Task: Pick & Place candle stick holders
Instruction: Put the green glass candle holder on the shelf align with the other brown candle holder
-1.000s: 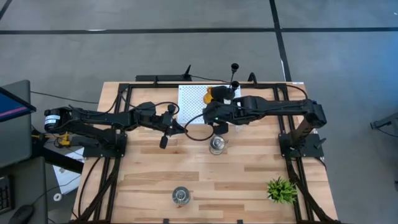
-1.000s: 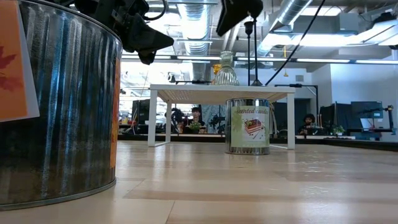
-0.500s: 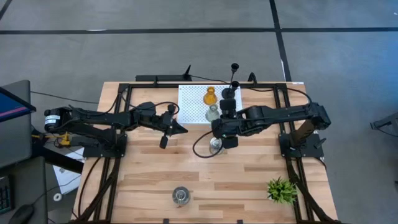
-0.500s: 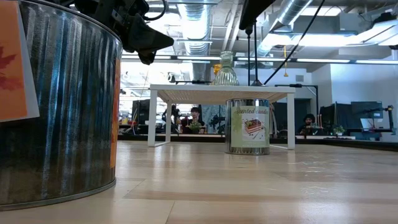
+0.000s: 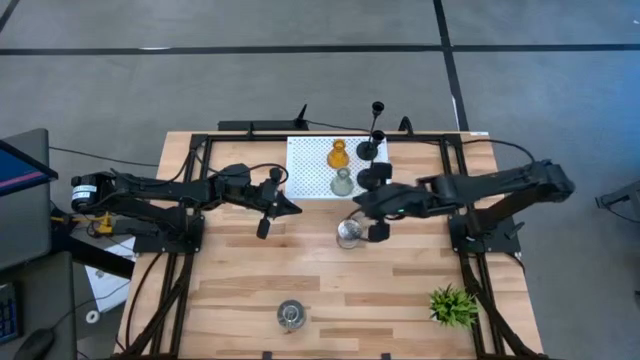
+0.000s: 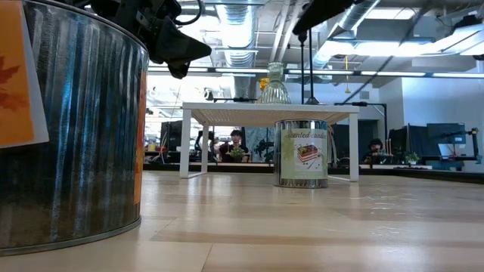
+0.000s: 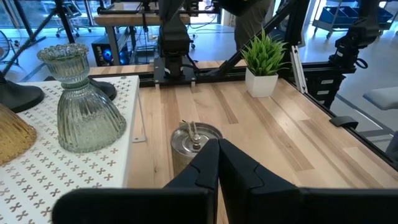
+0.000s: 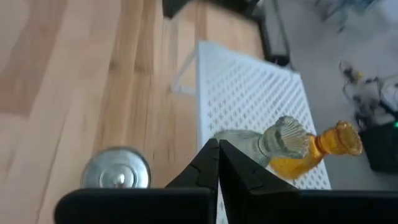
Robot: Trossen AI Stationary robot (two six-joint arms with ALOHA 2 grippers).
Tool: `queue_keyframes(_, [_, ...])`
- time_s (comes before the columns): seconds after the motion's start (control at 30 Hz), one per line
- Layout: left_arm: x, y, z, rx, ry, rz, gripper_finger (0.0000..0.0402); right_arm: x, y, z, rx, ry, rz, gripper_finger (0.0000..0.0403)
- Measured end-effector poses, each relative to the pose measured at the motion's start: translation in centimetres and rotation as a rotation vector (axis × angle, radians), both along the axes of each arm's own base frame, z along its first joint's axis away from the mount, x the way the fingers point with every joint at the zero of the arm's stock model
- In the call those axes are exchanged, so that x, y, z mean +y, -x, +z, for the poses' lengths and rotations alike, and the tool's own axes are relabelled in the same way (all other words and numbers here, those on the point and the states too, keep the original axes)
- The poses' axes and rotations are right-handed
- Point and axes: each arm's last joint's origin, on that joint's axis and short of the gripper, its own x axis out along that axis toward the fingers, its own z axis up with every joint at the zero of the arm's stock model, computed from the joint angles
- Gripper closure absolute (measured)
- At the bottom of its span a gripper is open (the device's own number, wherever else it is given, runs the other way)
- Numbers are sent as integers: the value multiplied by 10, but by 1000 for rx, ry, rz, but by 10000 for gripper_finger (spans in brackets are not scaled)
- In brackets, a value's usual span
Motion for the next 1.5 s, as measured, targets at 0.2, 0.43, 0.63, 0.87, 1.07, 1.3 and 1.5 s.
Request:
queue_keyframes(0.2, [0,0,0,0,0,0,394,-4,27,-28,-247,-32,13,403])
queue_keyframes(0.43, [0,0,0,-4,-2,0,394,-18,40,-73,-359,-32,-29,403])
queue_keyframes(0.63, [0,0,1,-14,-5,0,394,-30,38,-100,-446,-50,-93,403])
queue_keyframes(0.87, [0,0,1,-16,-6,0,394,-47,24,-115,-499,-40,-158,403])
queue_keyframes(1.07, [0,0,1,-16,-6,0,394,-58,17,-123,-505,-63,-147,403])
queue_keyframes(1.3, [0,0,1,-15,-6,0,394,-61,10,-121,-511,-71,-125,403])
queue_keyframes(1.5, [0,0,1,-15,-5,0,394,-65,11,-118,-508,-69,-128,403])
